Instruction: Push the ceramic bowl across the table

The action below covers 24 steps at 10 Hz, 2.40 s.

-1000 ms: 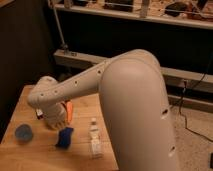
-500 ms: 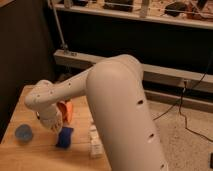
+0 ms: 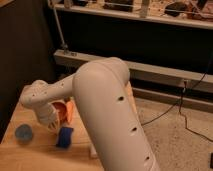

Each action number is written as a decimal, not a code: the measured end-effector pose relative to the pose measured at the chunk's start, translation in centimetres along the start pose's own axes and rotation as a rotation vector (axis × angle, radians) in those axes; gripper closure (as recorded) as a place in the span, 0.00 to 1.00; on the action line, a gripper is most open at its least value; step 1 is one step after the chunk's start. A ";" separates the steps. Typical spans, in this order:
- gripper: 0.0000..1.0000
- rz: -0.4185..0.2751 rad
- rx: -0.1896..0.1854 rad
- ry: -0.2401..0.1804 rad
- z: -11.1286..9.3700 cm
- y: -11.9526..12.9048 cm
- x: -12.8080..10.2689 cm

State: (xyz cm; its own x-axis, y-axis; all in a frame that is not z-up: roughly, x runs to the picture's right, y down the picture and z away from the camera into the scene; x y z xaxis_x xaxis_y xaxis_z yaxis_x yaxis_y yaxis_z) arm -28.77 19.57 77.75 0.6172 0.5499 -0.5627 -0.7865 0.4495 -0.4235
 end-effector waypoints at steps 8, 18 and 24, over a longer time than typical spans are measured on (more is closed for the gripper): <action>1.00 0.123 0.095 -0.288 -3.0 -5.4 -9.2; 1.00 0.136 0.068 -0.125 -4.8 -4.7 -4.4; 1.00 0.093 0.034 -0.098 -3.7 -2.9 -4.7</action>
State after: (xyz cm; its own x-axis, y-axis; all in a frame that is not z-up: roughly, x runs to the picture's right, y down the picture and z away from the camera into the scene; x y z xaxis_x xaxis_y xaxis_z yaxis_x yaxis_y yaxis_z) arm -29.48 13.10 79.01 0.5421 0.6553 -0.5260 -0.8403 0.4159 -0.3478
